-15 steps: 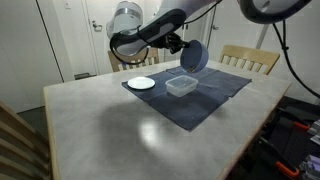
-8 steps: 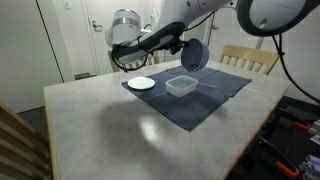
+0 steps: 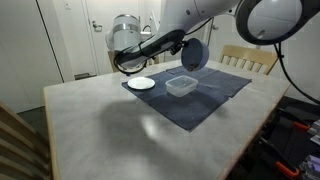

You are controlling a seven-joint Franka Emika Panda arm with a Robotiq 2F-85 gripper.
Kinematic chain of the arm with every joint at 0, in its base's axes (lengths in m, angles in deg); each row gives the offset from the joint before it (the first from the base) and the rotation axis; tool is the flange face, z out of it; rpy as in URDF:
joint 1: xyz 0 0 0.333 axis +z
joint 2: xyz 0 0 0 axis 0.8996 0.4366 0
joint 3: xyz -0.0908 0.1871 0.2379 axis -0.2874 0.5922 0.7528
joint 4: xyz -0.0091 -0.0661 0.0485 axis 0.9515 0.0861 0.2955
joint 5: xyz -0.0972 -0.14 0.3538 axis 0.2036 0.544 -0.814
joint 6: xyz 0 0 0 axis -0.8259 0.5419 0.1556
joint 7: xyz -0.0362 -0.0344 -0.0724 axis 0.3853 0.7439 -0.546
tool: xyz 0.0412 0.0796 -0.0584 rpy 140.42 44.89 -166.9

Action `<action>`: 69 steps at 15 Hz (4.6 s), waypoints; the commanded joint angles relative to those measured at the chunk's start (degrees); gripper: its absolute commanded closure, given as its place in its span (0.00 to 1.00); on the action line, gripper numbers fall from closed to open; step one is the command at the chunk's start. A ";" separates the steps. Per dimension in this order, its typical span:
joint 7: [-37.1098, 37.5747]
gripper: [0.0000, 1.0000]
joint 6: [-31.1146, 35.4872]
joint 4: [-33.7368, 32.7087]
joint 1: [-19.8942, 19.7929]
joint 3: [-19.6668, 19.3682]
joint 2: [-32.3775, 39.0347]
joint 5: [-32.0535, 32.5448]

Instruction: Pour the contents in the blue bowl into the clear bowl

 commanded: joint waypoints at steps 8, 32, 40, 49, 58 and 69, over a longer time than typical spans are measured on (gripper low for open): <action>-3.69 0.99 -0.87 -3.38 1.12 -3.00 2.42 2.61; -7.41 0.99 0.53 0.08 2.91 -3.49 2.14 8.47; -8.83 0.99 -0.01 1.19 3.20 -3.80 2.17 9.91; -12.66 0.99 0.43 1.92 3.51 -3.62 2.07 12.89; -14.09 0.99 1.78 1.66 3.74 -3.19 2.11 13.76; -15.34 0.99 0.74 2.98 4.08 -3.53 2.02 16.73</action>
